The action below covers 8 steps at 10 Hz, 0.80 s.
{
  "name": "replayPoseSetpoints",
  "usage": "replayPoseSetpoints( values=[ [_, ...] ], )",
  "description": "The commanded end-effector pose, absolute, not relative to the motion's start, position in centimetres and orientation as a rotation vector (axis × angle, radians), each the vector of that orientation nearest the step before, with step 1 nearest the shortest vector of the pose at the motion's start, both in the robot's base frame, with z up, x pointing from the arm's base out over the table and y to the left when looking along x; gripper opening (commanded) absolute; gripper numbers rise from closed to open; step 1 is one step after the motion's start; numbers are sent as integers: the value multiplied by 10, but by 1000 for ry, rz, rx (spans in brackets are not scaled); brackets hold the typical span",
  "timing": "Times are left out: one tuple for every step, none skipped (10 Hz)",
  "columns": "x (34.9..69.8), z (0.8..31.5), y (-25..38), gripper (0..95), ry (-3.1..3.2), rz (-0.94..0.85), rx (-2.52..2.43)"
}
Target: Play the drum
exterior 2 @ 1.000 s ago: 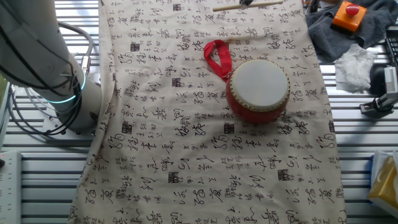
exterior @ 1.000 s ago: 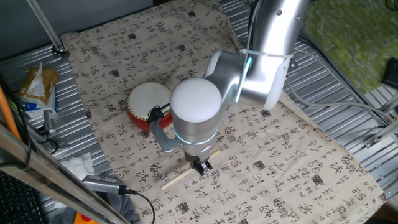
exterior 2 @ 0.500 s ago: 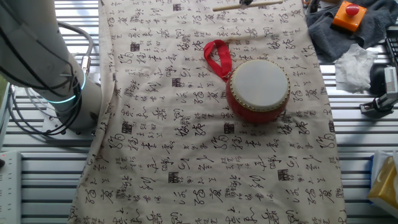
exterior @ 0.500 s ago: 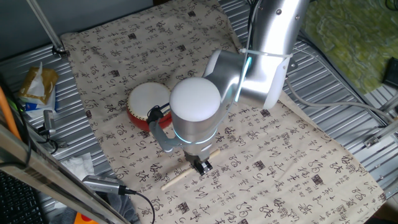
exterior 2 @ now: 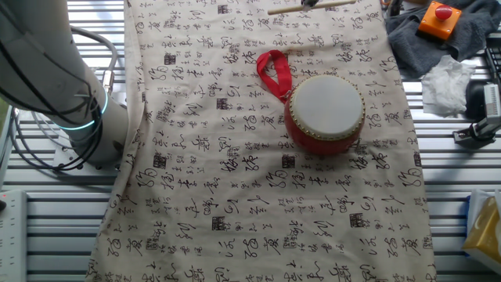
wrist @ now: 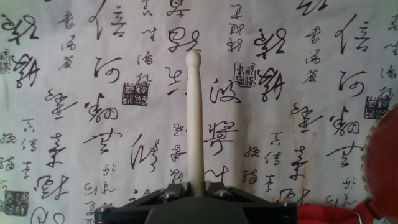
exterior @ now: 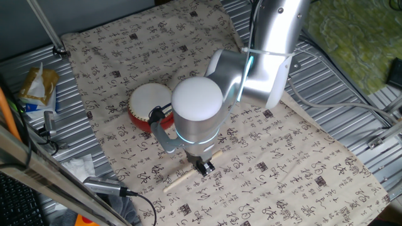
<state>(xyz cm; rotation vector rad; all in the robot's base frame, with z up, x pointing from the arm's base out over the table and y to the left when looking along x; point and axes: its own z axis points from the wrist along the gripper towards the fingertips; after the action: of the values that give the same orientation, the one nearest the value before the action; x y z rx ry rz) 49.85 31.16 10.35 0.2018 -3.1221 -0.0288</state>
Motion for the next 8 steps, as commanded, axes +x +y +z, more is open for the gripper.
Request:
replayPoseSetpoints(
  values=[
    [499,104,312,0,-3125,-26,220],
    [499,104,312,0,-3124,-24,240],
    [499,104,312,0,-3118,-20,266],
    [499,104,312,0,-3113,-19,277],
    [499,104,312,0,-3108,-10,273],
    [499,104,312,0,-3107,-5,265],
    [498,104,312,0,-3111,-4,249],
    [499,103,311,0,-3113,-20,232]
  ],
)
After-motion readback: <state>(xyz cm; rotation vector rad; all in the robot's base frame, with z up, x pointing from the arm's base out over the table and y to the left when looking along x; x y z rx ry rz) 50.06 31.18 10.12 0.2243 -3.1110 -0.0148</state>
